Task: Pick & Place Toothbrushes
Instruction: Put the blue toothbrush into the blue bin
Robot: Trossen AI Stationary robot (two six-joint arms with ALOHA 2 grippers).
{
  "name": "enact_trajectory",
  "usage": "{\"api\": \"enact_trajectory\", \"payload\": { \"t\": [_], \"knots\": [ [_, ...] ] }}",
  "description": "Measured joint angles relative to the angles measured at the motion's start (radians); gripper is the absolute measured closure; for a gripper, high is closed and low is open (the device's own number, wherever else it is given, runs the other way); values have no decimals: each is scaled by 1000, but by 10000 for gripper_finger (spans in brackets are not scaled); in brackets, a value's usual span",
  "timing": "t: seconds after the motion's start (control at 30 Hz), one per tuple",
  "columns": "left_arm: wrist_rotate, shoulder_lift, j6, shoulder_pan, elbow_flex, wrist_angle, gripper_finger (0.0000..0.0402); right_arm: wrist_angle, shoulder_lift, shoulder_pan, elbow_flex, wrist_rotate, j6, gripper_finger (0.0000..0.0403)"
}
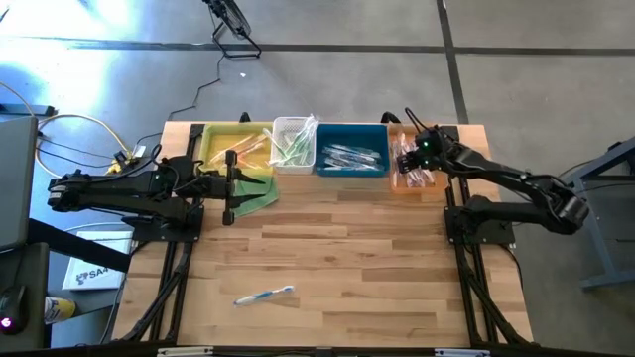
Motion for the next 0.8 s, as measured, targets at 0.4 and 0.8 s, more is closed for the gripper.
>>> {"api": "enact_trajectory", "payload": {
  "t": [0.4,0.8],
  "knots": [
    [-1,0,31,0,0,-1,270,199,-194,2,0,-572,-88,248],
    [-1,0,23,0,0,9,270,412,-250,126,0,-954,-184,316]
  ]
}}
